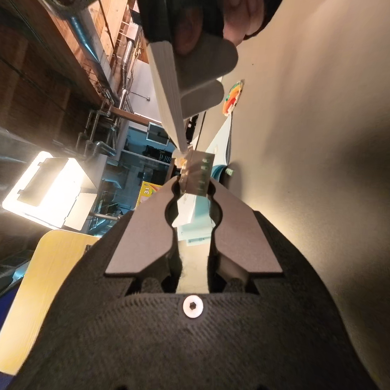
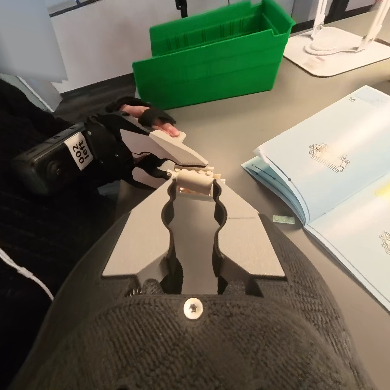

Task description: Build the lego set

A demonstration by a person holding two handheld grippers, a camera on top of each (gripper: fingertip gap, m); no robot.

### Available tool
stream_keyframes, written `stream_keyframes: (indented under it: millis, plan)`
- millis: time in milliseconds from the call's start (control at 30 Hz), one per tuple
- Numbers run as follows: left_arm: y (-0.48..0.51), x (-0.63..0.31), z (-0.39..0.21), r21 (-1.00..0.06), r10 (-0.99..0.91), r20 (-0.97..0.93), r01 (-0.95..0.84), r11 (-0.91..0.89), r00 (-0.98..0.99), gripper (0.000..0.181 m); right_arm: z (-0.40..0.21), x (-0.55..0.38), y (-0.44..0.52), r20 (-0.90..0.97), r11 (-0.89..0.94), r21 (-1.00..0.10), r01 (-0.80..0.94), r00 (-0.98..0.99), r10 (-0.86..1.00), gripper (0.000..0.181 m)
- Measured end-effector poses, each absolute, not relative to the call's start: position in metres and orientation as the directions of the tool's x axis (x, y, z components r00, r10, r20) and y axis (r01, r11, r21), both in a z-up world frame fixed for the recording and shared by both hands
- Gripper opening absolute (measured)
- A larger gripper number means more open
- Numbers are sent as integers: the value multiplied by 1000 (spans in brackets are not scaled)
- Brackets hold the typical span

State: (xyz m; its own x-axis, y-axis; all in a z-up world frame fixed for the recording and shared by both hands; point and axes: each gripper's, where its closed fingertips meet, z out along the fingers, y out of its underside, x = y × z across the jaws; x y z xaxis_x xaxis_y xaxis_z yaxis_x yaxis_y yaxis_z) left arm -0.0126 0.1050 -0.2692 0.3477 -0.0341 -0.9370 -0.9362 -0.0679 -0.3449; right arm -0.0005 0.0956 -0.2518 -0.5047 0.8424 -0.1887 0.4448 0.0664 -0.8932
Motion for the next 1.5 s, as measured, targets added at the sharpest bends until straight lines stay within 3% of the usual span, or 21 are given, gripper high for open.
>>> stream_keyframes:
  millis: [600, 1067, 1200, 1367, 1433, 1500]
  plan:
    - [105, -4, -272, -355, -66, -932, -934, -33, 356, 24, -260, 5, 96, -247, 183, -813, 553, -612, 751, 34]
    - [105, -7, -270, -362, -47, -930, -931, -48, 364, 24, -257, 3, 93, -336, 112, -788, 605, -577, 744, 36]
    - [105, -7, -269, -371, -43, -927, -927, -48, 373, 24, -255, 2, 93, -317, 115, -794, 597, -568, 760, 44]
    - [105, -10, -267, -397, -42, -916, -916, -56, 399, 24, -233, 3, 95, -117, 204, -890, 408, -636, 763, 65]
    - [105, -11, -267, -413, -44, -908, -909, -58, 416, 24, -226, 6, 96, 141, 375, -896, 237, -648, 748, 67]
    - [105, -12, -267, -428, -46, -901, -902, -61, 431, 24, -229, 6, 97, 472, 630, -772, 88, -585, 660, 67]
